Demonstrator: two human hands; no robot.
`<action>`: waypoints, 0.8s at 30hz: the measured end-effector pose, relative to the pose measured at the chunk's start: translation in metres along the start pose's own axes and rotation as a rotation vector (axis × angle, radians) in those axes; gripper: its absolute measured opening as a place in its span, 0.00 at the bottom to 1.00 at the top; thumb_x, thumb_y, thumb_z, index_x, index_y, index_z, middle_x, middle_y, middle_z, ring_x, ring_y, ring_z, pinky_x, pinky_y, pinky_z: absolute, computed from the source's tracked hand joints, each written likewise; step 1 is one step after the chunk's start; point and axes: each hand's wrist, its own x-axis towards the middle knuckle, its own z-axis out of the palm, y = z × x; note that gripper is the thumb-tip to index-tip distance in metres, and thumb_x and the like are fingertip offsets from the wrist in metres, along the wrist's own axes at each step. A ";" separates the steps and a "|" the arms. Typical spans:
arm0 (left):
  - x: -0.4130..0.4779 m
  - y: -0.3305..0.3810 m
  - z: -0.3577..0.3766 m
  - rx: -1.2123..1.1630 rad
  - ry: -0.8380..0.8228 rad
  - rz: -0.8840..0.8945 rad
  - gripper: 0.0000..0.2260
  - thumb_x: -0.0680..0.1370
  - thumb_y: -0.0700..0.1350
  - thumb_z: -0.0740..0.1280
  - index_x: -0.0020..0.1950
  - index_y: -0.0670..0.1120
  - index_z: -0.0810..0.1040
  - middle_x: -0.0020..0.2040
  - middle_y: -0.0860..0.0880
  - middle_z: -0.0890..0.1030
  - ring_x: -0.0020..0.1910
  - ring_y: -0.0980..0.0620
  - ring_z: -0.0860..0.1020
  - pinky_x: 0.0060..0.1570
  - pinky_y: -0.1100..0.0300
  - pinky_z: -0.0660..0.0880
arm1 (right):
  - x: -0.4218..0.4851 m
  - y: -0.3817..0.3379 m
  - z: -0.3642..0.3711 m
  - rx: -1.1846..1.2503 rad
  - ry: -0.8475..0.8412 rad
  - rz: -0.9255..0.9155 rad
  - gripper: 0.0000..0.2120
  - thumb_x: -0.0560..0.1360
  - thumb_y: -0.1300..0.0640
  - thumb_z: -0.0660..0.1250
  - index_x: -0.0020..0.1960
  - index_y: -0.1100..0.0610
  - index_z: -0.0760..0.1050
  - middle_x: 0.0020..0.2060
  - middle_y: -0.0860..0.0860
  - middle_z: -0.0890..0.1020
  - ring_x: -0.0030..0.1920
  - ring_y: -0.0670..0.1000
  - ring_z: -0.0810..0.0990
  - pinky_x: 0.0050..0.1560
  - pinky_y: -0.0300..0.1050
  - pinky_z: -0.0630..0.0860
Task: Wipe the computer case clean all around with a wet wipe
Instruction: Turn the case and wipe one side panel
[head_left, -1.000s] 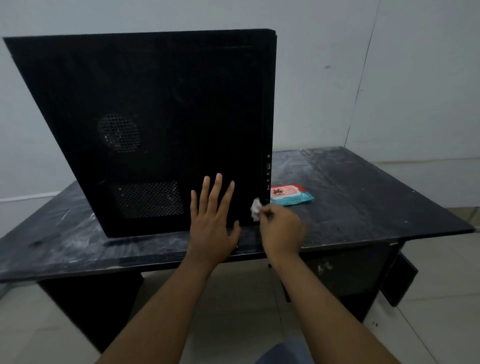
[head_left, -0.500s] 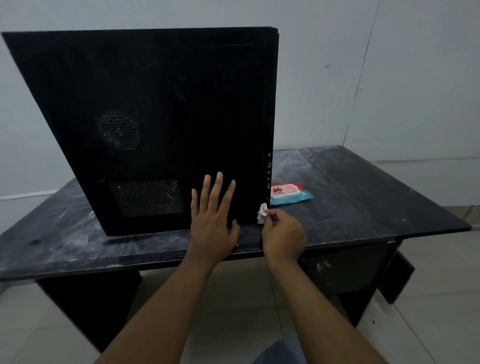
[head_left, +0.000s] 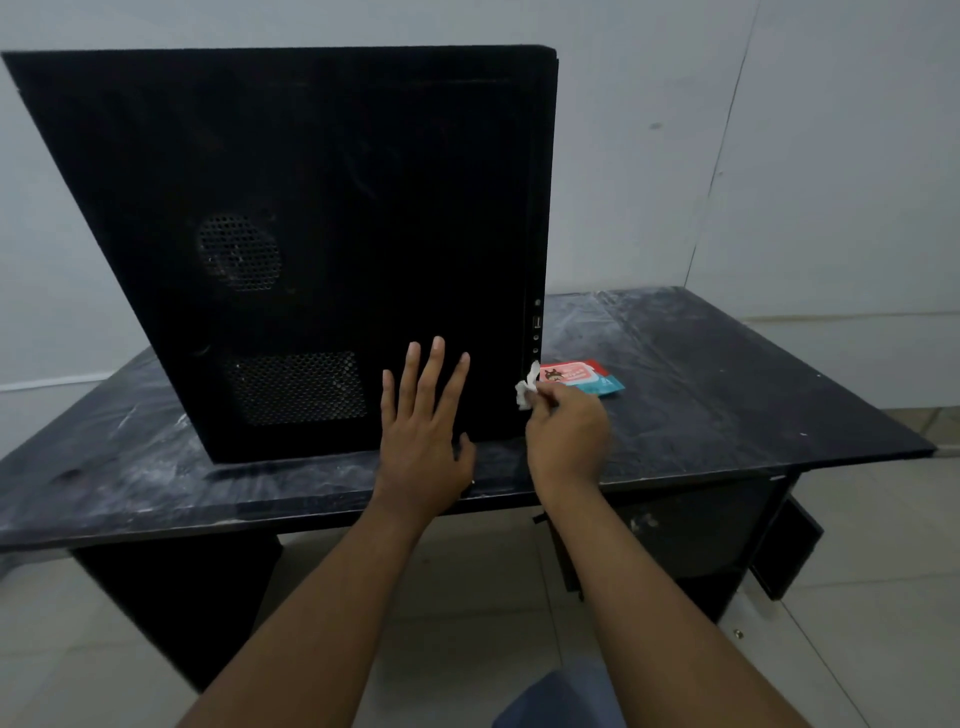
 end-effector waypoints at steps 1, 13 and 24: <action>0.000 0.000 0.000 -0.001 0.001 0.001 0.45 0.74 0.44 0.73 0.88 0.48 0.54 0.88 0.46 0.45 0.87 0.42 0.41 0.82 0.32 0.49 | 0.003 -0.002 0.000 0.016 0.009 -0.011 0.09 0.81 0.52 0.73 0.59 0.53 0.86 0.53 0.52 0.85 0.53 0.53 0.82 0.47 0.47 0.78; 0.000 0.000 0.002 -0.002 0.013 0.008 0.45 0.74 0.44 0.73 0.88 0.48 0.54 0.88 0.46 0.46 0.87 0.41 0.42 0.82 0.32 0.49 | 0.000 0.010 0.005 0.084 -0.093 0.153 0.05 0.79 0.54 0.76 0.55 0.52 0.86 0.55 0.53 0.82 0.52 0.50 0.82 0.53 0.45 0.82; 0.001 -0.003 0.006 0.023 0.036 0.016 0.45 0.73 0.43 0.73 0.87 0.48 0.55 0.88 0.46 0.46 0.87 0.41 0.43 0.82 0.33 0.48 | 0.010 -0.027 -0.004 0.216 0.035 0.034 0.06 0.80 0.55 0.75 0.54 0.56 0.86 0.51 0.49 0.82 0.53 0.50 0.81 0.49 0.41 0.76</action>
